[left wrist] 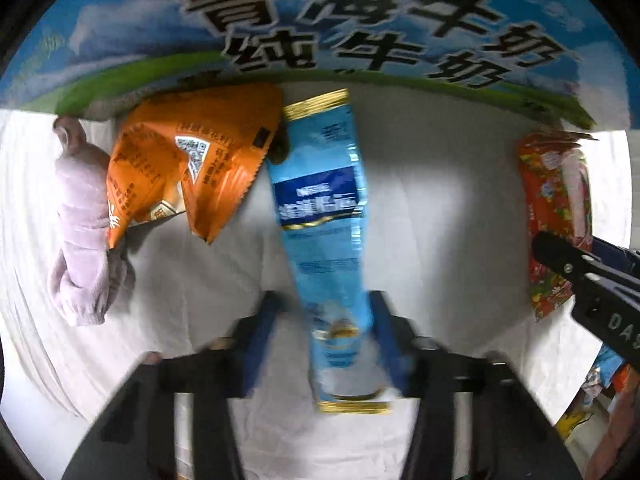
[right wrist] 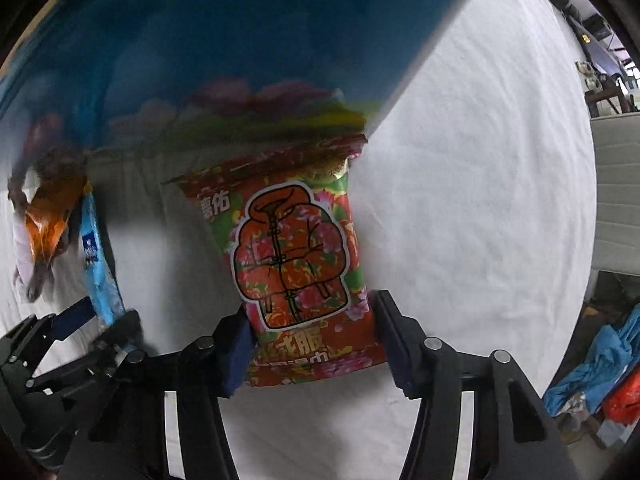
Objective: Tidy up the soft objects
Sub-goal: 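Grasp the blue milk stick pack with the left tool while the right grasps the red-floral bag, then lower both held packs into the box and open both tools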
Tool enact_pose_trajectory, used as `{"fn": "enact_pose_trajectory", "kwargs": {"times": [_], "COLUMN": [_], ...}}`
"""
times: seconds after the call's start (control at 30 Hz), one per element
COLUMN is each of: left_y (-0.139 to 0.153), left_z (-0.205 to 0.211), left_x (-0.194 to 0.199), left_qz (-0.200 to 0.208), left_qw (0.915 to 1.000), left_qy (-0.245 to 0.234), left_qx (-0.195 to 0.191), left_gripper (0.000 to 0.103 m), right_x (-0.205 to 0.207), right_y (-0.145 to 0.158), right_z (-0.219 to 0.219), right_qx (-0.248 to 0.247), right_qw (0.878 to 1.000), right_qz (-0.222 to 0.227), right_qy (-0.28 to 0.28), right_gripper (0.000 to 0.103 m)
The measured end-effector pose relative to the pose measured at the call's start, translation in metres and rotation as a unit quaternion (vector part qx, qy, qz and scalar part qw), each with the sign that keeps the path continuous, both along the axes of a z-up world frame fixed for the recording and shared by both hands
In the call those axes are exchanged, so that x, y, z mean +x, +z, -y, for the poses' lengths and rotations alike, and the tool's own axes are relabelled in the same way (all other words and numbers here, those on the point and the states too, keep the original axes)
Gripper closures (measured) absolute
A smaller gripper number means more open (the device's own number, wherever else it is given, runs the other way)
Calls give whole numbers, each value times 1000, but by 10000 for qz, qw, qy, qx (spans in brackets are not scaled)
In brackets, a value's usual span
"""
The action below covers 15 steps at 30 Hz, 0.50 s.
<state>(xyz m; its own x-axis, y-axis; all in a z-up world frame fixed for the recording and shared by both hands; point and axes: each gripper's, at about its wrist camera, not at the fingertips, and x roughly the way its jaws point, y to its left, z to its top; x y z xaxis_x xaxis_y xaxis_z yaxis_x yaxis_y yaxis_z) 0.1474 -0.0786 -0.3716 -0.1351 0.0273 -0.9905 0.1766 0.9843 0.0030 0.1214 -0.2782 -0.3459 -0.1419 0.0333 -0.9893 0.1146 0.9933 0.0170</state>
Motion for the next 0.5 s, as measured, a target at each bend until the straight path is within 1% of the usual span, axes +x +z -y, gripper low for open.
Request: {"fn": "enact_pose_trajectory", "kwargs": {"times": [0.1,0.2,0.33,0.5], "left_y": [5,9,12,13], "left_z": [5,6,-2,-14], "left_x": [-2,-4,-13,-37], "left_qz": [17,53,90,176], "left_qw": [10000,10000,9999,9996], "left_qy": [-15,14,28,-1], "left_qx": [20,-17,-62,-205], "left_gripper": [79,81,81,81], "right_x": [-6,-14,-28,-42], "right_y": [3,10,19,34], "right_z": [-3,-7,-11,-13], "right_qx": [-43,-18,87,217], "right_qw": [10000,10000,9999,9997], "right_qz": [-8,31,68,115], "right_qy": [47,33,22,2], "right_gripper": [47,48,49,49]}}
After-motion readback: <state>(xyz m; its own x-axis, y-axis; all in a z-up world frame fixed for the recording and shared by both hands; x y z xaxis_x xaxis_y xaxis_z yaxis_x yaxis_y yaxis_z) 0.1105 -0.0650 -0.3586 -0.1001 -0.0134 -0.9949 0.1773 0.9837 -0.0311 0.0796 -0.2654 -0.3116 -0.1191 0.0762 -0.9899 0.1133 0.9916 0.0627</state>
